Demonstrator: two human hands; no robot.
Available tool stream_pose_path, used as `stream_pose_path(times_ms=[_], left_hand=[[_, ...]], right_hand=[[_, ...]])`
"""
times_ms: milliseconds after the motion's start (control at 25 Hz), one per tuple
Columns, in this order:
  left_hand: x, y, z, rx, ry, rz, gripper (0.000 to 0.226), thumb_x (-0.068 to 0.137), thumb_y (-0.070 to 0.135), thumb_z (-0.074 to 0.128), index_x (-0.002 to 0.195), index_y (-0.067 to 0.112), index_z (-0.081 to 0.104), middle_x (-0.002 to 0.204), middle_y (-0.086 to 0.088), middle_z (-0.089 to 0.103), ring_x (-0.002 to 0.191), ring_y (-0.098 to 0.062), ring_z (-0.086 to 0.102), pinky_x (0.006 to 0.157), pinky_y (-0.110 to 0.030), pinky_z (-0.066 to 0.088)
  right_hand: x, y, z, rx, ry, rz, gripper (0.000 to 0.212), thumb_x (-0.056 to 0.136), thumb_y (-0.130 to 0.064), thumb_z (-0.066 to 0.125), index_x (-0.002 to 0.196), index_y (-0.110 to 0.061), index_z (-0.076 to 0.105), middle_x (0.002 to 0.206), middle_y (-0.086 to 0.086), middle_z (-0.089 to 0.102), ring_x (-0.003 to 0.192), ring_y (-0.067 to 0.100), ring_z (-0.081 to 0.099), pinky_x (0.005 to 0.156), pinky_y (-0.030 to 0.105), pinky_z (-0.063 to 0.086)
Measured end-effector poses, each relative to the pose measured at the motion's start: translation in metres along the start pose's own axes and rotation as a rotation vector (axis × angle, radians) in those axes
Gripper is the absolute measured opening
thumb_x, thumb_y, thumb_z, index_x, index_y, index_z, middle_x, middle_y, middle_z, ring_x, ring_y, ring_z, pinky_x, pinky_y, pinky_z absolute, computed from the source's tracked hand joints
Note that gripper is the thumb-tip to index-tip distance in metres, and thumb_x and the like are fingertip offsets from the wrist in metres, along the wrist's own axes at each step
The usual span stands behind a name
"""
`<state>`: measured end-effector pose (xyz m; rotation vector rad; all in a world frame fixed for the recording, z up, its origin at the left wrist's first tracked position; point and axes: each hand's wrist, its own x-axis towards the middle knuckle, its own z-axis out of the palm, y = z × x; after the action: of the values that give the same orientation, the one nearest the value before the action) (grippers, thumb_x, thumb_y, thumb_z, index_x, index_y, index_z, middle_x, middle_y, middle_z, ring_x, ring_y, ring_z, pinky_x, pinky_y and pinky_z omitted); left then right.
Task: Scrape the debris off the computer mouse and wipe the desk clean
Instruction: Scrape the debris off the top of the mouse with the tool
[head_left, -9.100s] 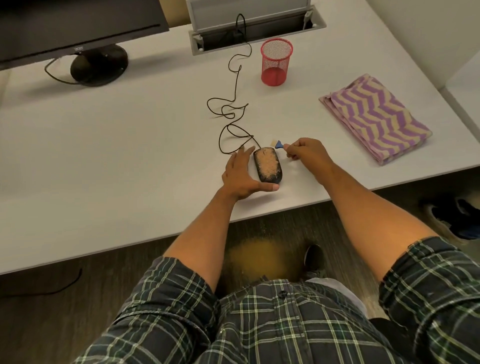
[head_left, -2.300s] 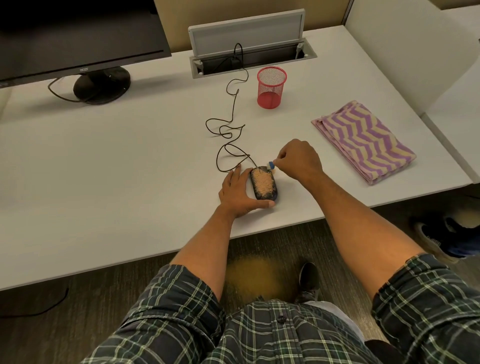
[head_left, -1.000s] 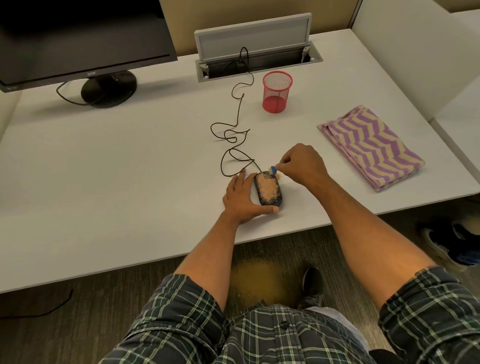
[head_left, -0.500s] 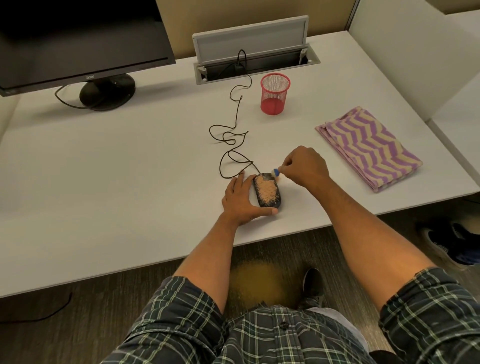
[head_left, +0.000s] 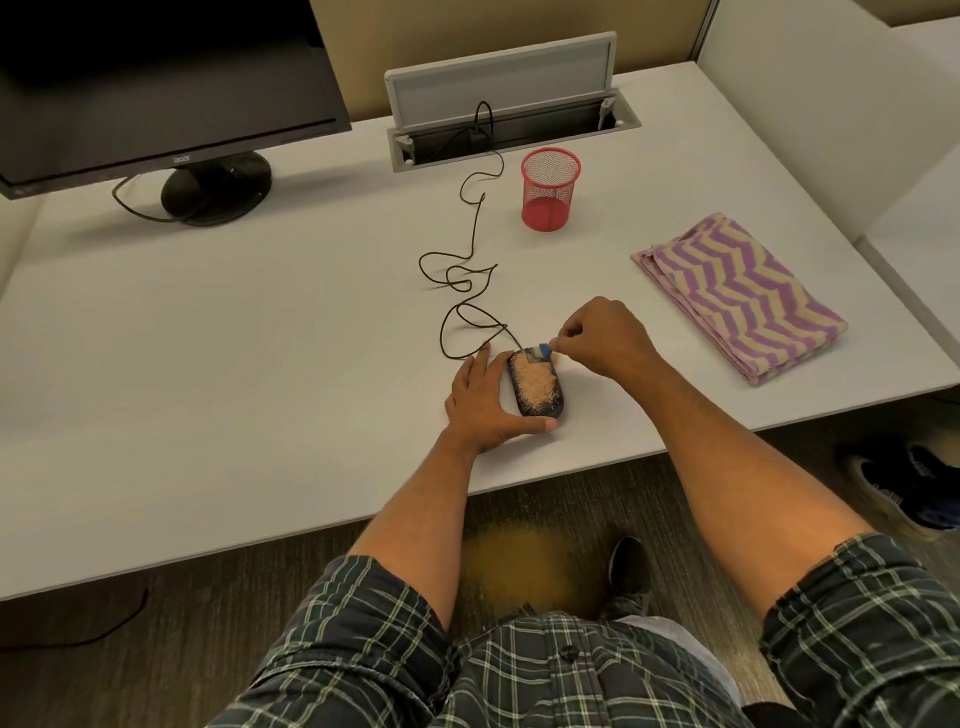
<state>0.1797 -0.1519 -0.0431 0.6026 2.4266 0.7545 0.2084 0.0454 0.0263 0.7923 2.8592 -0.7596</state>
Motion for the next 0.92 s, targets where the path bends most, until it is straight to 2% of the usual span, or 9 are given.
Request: stream_pose_path(times_ms=[640,800,920], left_hand=[[-0.0006,0.0003,-0.0013,0.005,-0.015,0.001,0.122,0.061,0.073,0.080,0.158,0.041,0.012,0.167,0.013,-0.008,0.153,-0.018,-0.008,0.122,-0.052,0.009],[-0.0013,0.0015,-0.0023,-0.003,-0.014,-0.004,0.122,0.061,0.072,0.081,0.157,0.041,0.013,0.167,0.014,-0.008,0.153,-0.017,-0.008,0.121,-0.051,0.009],[-0.0010,0.0012,-0.0018,-0.004,-0.017,-0.008,0.122,0.061,0.071,0.081,0.158,0.040,0.012,0.167,0.014,-0.008,0.153,-0.017,-0.008,0.122,-0.051,0.008]], right_hand=[[0.0011,-0.0033,-0.0005,-0.051,-0.032,0.007,0.014,0.083,-0.028,0.074,0.090,-0.016,0.080,0.088,0.001,0.076,0.073,0.017,0.066,0.067,0.030,0.056],[-0.0005,-0.0032,0.0004,-0.014,-0.014,0.015,0.012,0.083,-0.025,0.073,0.089,-0.017,0.080,0.089,-0.001,0.076,0.072,0.015,0.065,0.060,0.025,0.048],[-0.0026,-0.0045,0.0036,-0.022,0.025,0.031,0.012,0.084,-0.024,0.071,0.088,-0.016,0.080,0.087,0.002,0.076,0.073,0.019,0.067,0.063,0.028,0.054]])
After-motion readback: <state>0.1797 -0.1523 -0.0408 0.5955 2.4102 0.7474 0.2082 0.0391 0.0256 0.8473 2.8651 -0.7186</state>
